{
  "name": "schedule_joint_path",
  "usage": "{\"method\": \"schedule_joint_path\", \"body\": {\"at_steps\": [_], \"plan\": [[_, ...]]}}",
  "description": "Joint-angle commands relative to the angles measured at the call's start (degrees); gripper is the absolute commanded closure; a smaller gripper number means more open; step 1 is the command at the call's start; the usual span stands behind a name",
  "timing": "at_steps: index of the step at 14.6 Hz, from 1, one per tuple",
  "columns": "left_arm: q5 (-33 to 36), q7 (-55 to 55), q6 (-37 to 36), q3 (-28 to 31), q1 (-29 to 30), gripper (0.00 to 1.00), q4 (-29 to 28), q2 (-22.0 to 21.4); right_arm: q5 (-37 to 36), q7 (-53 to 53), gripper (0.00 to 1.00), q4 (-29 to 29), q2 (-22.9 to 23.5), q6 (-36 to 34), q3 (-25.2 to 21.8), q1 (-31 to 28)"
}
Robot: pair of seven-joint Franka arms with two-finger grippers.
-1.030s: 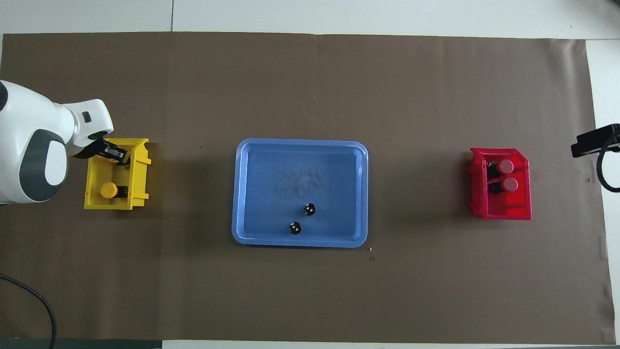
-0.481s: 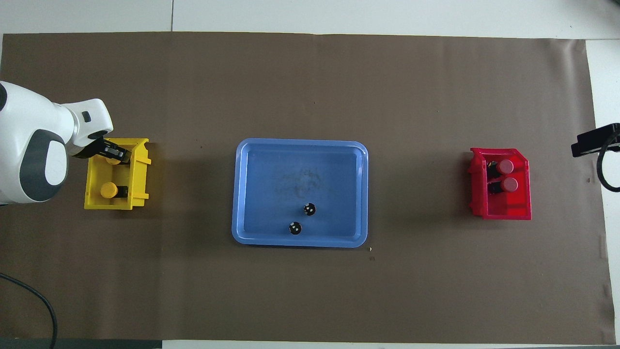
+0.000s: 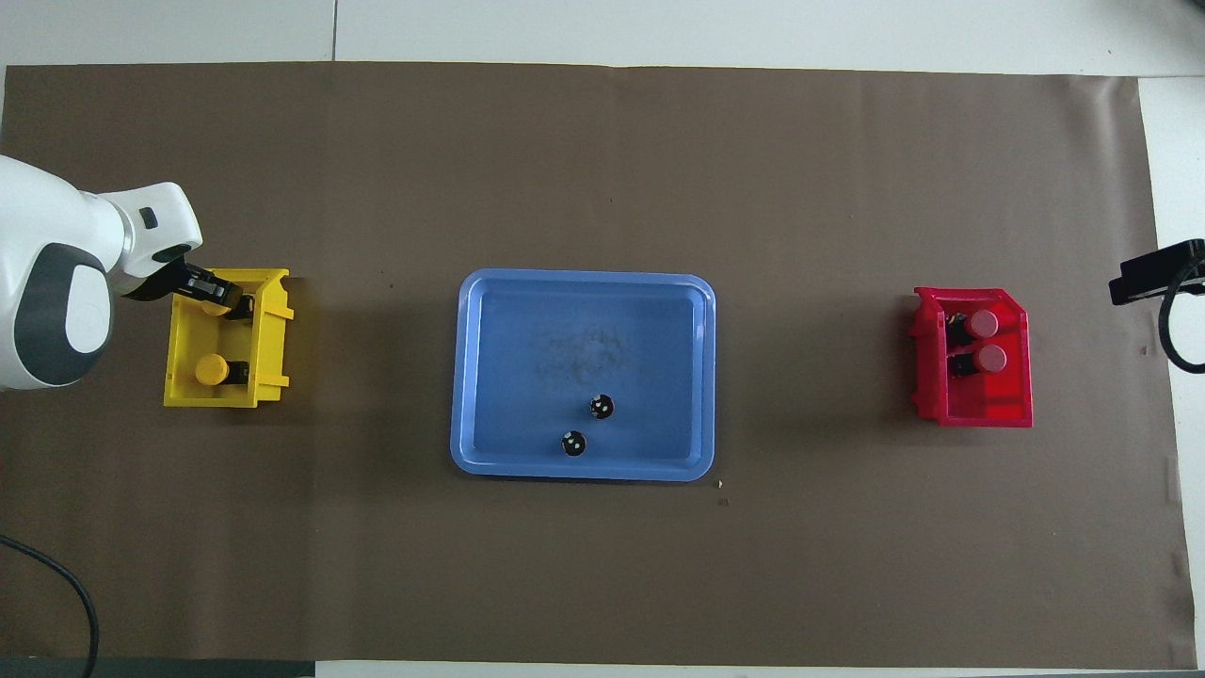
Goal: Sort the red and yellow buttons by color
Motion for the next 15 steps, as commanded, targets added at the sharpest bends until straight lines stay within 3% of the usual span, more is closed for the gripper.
{"method": "schedule_joint_path", "body": {"at_steps": [1,3,6,8,11,15], "plan": [[-1.4,0.9,-9.5,-0.4,0.7,0.43,9.6,1.9,0.0,0.9,0.00,0.6,0.0,-0.8,0.7,-0.6],[-2.2,0.7,-14.0,-0.4,0.7,0.36,13.3,1.6,-0.2,0.9,0.00,0.6,0.0,-0.4,0.7,-0.6],[-2.4,0.0,-22.0,-0.6,0.3,0.00,20.5,-0.6,-0.1,0.9,0.00,0.6,0.0,-0.4,0.7,-0.5],[-2.5,-6.3,-26.0,-1.0,-0.1,0.00,23.2,-3.4,-0.1,0.9,0.00,0.6,0.0,-0.6,0.7,-0.4],[-2.8,-13.4,-33.7,-1.3,-0.4,0.00,30.8,-3.4,-0.2,0.9,0.00,0.6,0.0,-0.7,0.7,-0.4],[-2.3,-17.6,-37.2,-1.2,-2.2,0.00,32.0,-3.8,-0.3,0.9,0.00,0.7,0.0,-0.6,0.8,-0.3]]}}
